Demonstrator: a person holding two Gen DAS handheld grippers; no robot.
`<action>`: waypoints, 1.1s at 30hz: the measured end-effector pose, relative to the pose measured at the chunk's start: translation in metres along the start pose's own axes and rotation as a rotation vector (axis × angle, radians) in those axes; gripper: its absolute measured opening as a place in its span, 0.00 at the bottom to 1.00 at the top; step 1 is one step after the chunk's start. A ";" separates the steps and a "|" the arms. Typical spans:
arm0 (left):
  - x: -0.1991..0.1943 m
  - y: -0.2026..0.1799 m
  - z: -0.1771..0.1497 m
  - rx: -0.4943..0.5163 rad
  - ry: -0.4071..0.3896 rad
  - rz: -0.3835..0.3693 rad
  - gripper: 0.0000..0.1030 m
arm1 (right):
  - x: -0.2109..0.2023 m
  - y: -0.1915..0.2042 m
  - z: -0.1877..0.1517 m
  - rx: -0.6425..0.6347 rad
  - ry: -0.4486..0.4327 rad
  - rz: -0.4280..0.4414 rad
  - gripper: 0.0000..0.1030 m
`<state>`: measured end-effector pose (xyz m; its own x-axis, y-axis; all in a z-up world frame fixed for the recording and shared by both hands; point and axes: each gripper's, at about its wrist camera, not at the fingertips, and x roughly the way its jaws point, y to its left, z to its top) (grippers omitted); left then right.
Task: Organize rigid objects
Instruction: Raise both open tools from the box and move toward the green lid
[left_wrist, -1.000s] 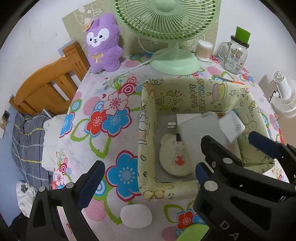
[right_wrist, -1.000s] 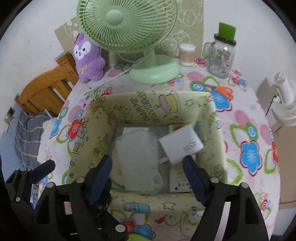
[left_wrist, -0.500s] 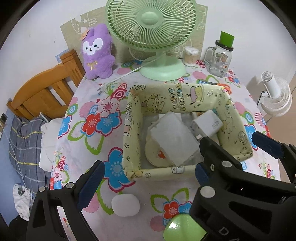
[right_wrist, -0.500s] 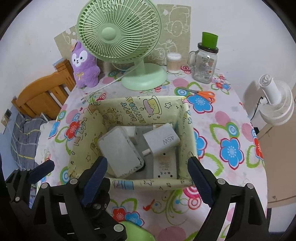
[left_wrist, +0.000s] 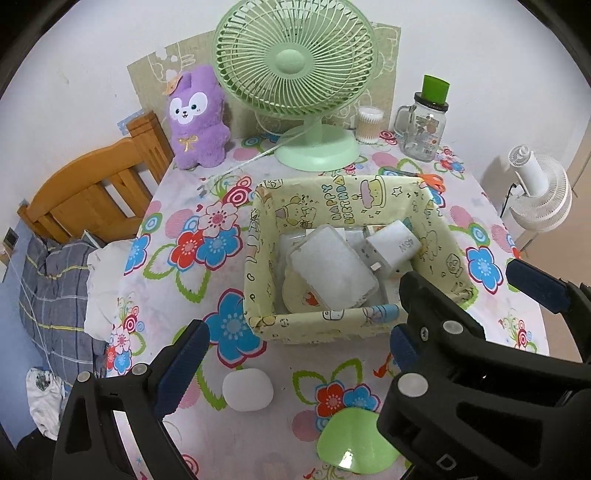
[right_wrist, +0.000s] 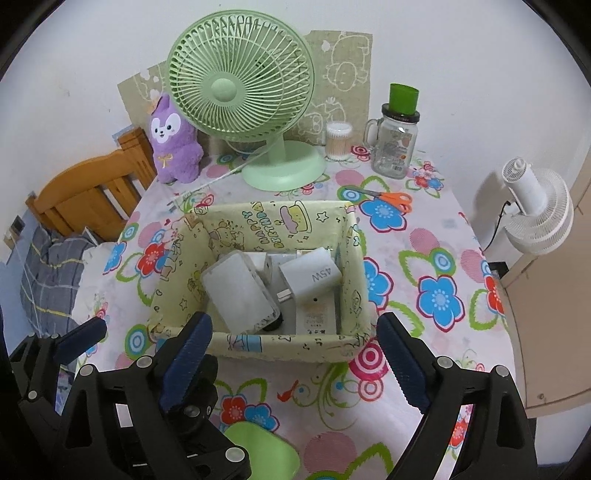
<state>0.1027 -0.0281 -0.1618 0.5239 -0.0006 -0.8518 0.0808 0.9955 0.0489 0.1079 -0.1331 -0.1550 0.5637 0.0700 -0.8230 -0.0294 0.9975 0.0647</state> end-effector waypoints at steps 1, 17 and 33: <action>-0.002 -0.001 -0.001 0.003 -0.003 -0.001 0.96 | -0.002 0.000 -0.001 0.002 -0.002 -0.001 0.90; -0.039 -0.011 -0.017 0.037 -0.053 -0.007 0.96 | -0.046 -0.005 -0.016 -0.026 -0.054 -0.016 0.91; -0.064 -0.013 -0.044 0.044 -0.093 -0.024 0.96 | -0.076 -0.004 -0.041 -0.058 -0.066 -0.023 0.90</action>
<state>0.0309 -0.0372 -0.1311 0.5980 -0.0349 -0.8008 0.1303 0.9900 0.0542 0.0311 -0.1417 -0.1154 0.6178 0.0479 -0.7849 -0.0628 0.9980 0.0115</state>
